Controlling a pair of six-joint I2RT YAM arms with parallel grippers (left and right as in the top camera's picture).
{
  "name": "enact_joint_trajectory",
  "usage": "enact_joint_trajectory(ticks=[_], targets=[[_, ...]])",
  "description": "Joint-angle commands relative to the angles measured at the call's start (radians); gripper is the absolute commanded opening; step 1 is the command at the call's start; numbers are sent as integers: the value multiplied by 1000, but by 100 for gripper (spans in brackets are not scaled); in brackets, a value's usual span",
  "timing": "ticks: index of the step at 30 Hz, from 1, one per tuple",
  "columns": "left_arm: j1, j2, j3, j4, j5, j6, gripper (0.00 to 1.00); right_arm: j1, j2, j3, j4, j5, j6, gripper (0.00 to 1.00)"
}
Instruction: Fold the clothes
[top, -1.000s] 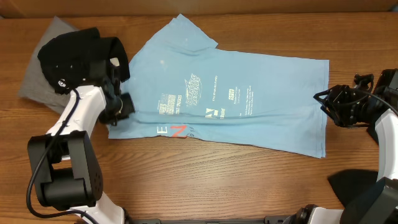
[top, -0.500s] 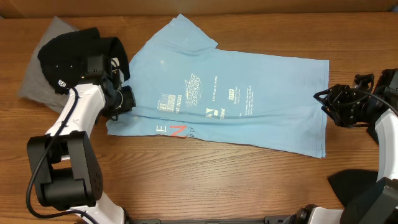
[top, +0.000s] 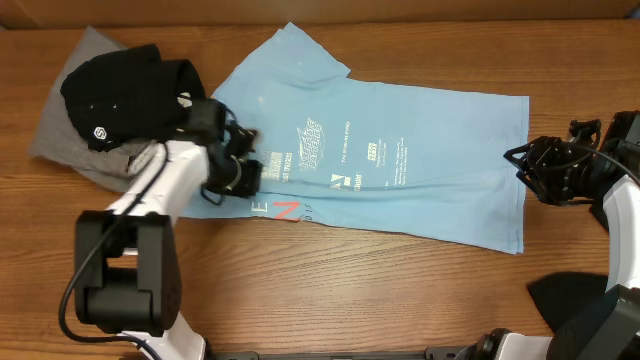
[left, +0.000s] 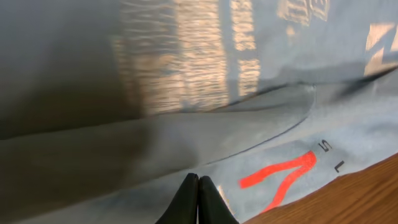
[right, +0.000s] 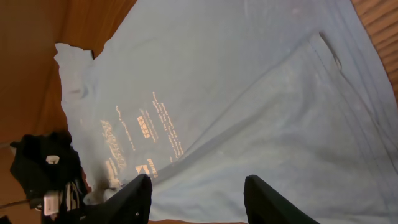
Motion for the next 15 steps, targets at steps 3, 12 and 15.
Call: enact_joint_trajectory(ticks=[3, 12, 15], targets=[[-36, -18, -53, 92, -86, -10, 7, 5, -13, 23, 2, -2, -3, 52], [-25, -18, -33, 319, -81, -176, 13, 5, -13, 23, 21, -2, -3, 52], [-17, -18, 47, 305, -13, -214, 11, 5, -13, 23, 14, -2, -3, 52]])
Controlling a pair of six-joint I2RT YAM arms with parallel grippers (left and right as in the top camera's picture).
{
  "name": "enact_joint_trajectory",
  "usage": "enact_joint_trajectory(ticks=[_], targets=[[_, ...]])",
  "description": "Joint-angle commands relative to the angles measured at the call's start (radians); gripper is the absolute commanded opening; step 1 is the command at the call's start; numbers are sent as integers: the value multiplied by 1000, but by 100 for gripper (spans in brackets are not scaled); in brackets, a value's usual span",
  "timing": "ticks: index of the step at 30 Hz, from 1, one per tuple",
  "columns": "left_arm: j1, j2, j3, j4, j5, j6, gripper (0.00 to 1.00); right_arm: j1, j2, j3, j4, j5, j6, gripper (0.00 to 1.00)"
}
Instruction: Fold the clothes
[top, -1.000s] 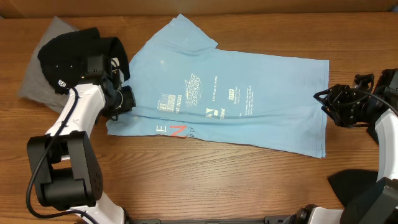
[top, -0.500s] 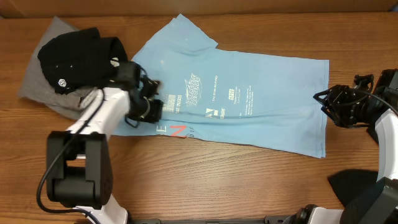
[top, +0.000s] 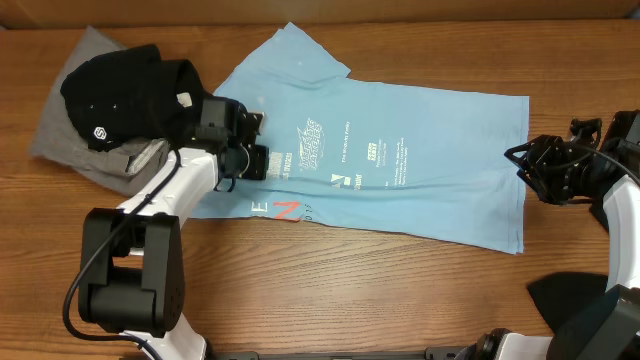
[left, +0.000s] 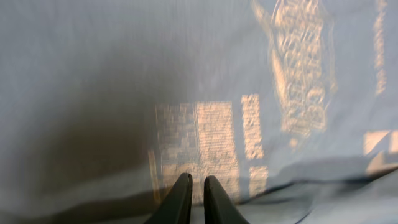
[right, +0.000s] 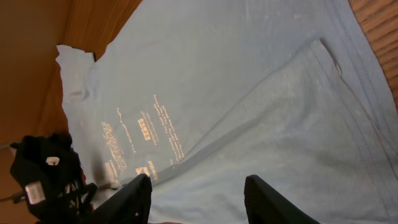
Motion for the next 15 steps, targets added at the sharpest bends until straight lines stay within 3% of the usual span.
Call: enact_joint_trajectory(ticks=[1, 5, 9, 12, 15], targets=[[11, -18, 108, -30, 62, -80, 11, 5, -13, 23, -2, -2, -3, 52], [5, -18, 238, -241, 69, -40, 11, 5, -13, 23, -15, -2, -3, 52], [-26, -18, 271, -440, 66, 94, 5, 5, -13, 23, -15, -2, -3, 52], [-50, -18, 222, -481, 1, 116, 4, 5, -13, 23, -15, -2, -3, 53], [-65, -18, 134, -425, -22, 119, 4, 5, -13, 23, -14, -2, -3, 55]])
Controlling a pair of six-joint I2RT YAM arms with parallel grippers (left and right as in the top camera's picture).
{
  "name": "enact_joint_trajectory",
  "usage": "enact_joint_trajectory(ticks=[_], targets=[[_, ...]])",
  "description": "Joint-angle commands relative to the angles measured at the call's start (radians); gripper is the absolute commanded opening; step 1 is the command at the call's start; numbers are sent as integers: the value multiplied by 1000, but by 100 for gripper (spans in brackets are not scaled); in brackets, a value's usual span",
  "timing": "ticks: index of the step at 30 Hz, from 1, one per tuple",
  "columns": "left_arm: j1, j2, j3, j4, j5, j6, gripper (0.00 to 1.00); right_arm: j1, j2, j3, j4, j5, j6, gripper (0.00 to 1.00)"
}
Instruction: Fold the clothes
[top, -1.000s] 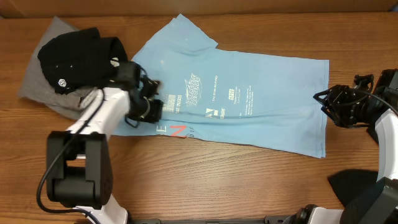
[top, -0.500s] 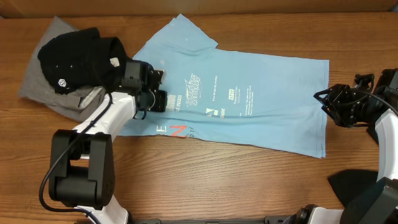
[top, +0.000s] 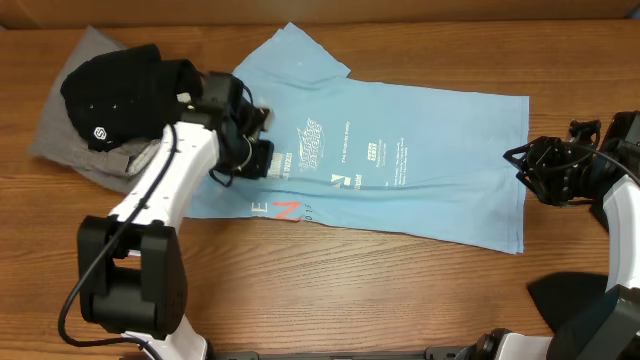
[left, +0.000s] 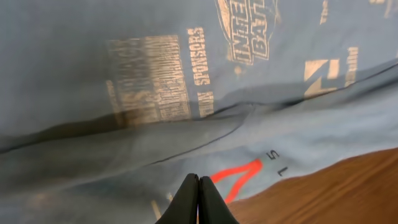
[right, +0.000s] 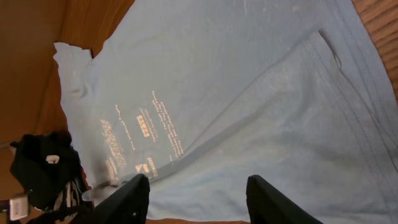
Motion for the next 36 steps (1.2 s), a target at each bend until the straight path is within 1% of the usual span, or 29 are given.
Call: enact_joint_trajectory(ticks=[1, 3, 8, 12, 14, 16, 18, 23, 27, 31, 33, 36], targets=[[-16, -15, -103, 61, -40, 49, 4, 5, -13, 23, 3, -2, -3, 55], [-16, -15, -154, 138, -37, 45, 4, 5, -13, 23, 3, -2, -3, 56], [-15, -15, -266, 387, -50, 31, 4, 5, -13, 23, 17, -2, -2, 56], [-15, -15, -276, 486, -70, -40, 4, 5, -13, 23, 21, -2, -3, 56], [-14, -15, -260, 509, -69, -80, 4, 5, -13, 23, 21, -2, -2, 56], [-14, -17, -222, 480, -55, -104, 4, 5, -13, 23, 18, -2, -3, 56], [-14, -21, -174, 411, -47, -103, 4, 5, -13, 23, 13, -2, -3, 56], [-16, -31, -49, 183, -42, -48, 4, 5, -13, 23, 12, -2, -3, 56], [-37, -30, -41, 49, -32, -13, 4, 5, -13, 23, 13, -2, -3, 56], [-72, -30, -106, 16, -36, 43, 4, 5, -13, 23, 13, -2, -3, 56], [-84, -30, -158, 45, -50, 50, 4, 5, -13, 23, 14, -1, -3, 56], [-89, -30, -243, 143, -59, 48, 4, 5, -13, 23, 14, -1, -3, 56]])
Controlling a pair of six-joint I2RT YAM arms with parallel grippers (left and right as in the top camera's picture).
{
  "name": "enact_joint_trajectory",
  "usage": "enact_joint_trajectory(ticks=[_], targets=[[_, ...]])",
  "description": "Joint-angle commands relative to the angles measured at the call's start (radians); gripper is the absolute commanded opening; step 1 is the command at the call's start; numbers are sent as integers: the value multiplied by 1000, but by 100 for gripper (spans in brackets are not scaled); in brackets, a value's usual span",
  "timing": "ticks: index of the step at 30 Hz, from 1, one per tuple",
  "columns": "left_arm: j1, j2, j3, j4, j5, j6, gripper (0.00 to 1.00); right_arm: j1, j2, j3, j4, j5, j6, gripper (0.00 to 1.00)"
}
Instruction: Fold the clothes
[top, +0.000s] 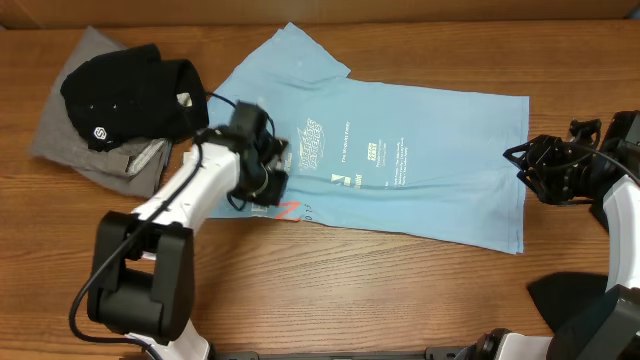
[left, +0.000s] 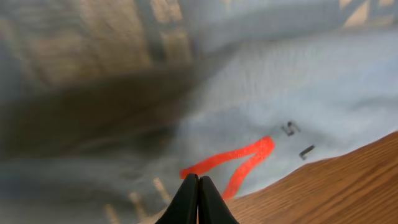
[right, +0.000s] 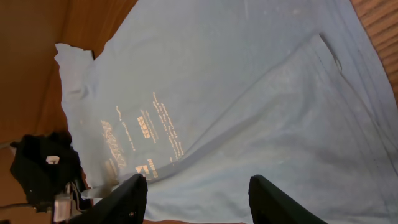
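Observation:
A light blue T-shirt (top: 400, 170) with printed logos lies spread across the table, folded along its length. My left gripper (top: 268, 180) is shut and sits low over the shirt's near edge. In the left wrist view its tips (left: 198, 180) touch above a red letter (left: 230, 160), with bare wood just beyond. I see no cloth between the fingers. My right gripper (top: 520, 165) hovers open off the shirt's right hem. From the right wrist, the wide-apart fingers (right: 135, 186) frame the shirt (right: 249, 93).
A black garment (top: 120, 90) lies heaped on a grey one (top: 55, 130) at the table's back left. Bare wooden table (top: 380, 290) runs along the front. The back edge of the table is close behind the shirt's sleeve (top: 290, 45).
My left gripper has moved right and toward the near edge, from over the tan print by the sleeve to the red letter. The right gripper has not moved.
My left gripper was shut low at the shirt's near left edge by the red letter. It was then slightly open farther back over the tan print, then shut there higher up. Now it is shut over the red letter again. The right gripper stayed open throughout.

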Motion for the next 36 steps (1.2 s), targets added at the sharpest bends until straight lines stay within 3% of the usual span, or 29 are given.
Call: enact_joint_trajectory(ticks=[1, 12, 16, 22, 28, 31, 36], targets=[[-6, -21, -98, 94, -10, 33, 4, 5, -13, 23, 6, -1, -3, 56], [-4, -21, -155, 459, -81, -29, 9, 5, -13, 23, 6, -1, -3, 56], [8, -21, -134, 490, -103, -61, 11, 5, -13, 23, 2, -2, -3, 56], [75, -21, 20, 256, -87, -64, 7, 5, -13, 23, 5, -2, -3, 56], [96, -21, 231, -32, -66, -16, 13, 6, -13, 23, 29, -1, -6, 55], [96, -21, 317, -92, -65, 5, 24, 11, -13, 24, 67, -1, -5, 55], [102, -21, 443, -97, -33, 22, 57, 26, -13, 24, 123, -1, -3, 55]])
